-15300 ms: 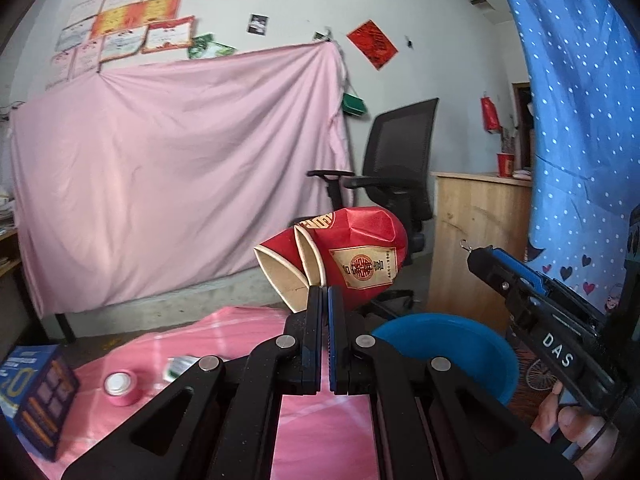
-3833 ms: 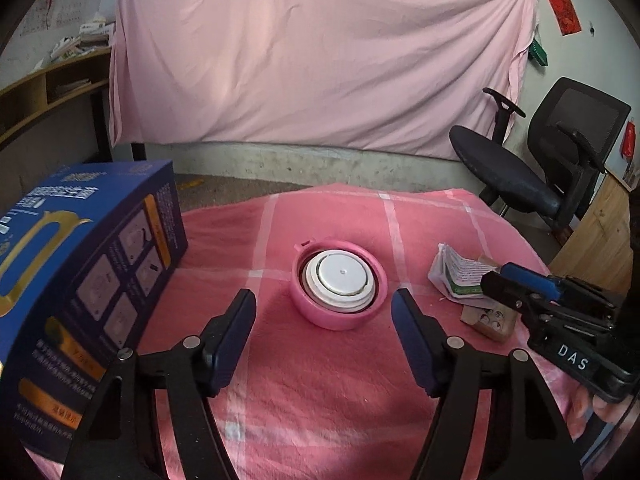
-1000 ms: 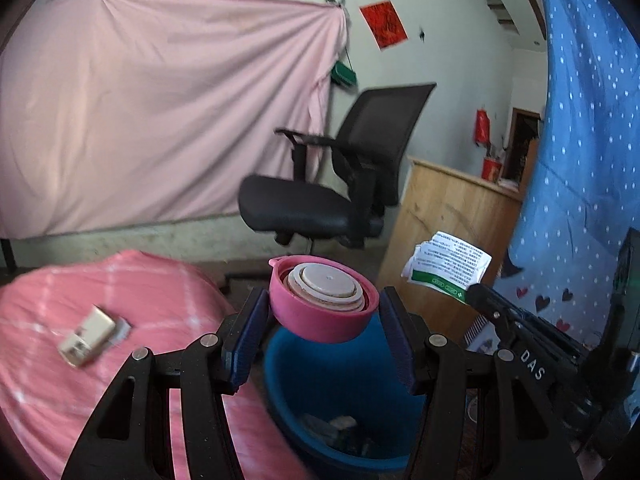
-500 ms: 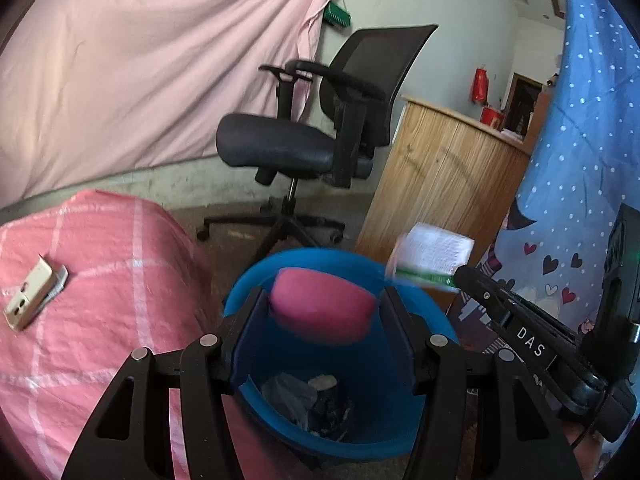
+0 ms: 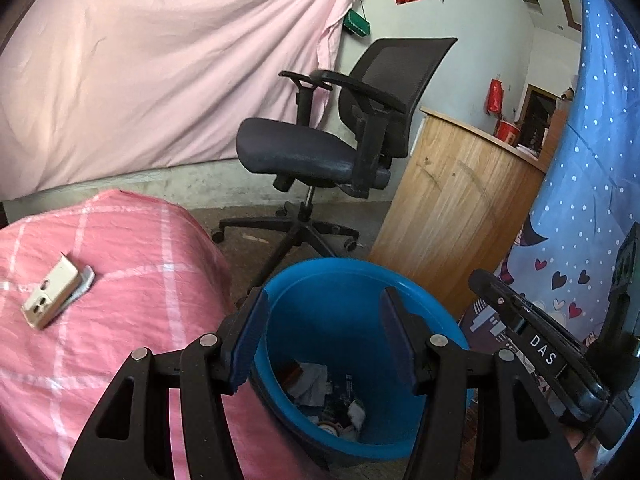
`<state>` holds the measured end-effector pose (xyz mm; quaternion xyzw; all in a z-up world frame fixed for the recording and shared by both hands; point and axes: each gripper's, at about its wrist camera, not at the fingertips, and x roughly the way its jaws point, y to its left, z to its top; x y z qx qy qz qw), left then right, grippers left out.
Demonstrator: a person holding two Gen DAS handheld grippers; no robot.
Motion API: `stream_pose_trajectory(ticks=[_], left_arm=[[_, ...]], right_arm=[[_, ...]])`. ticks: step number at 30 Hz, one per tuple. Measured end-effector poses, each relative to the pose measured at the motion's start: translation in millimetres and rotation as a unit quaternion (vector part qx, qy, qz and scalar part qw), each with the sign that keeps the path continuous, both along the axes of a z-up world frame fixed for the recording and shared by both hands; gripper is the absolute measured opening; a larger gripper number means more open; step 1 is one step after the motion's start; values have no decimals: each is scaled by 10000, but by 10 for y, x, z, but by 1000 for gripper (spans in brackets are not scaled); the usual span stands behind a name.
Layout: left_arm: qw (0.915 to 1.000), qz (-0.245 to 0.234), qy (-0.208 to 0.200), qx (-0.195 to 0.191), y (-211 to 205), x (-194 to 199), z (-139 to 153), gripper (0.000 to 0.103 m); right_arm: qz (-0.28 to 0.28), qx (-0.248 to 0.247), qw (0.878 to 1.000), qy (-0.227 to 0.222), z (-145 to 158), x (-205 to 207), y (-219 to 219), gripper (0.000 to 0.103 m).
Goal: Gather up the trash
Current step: 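Open both tools to drop the tape roll and packet into the basin, then move both open tools back over the bed toward the beige phone case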
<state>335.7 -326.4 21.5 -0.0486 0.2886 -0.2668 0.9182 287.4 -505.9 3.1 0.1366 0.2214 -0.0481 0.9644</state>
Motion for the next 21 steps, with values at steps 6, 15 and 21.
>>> stream_pose_trajectory(ticks=[6,15,21], left_arm=[[9997,126,-199,38,144,-40,106,52],[9985,381,-390,82,425,-65,241,52],[9964,596,-593,68,643,-108,347,52]], right_arm=[[81,-51,9997,-205,86,-5,93,34],[250,-207,9978,-584,248,-35,321,36],[367,-312,9954,-832,338,-29,484,43]])
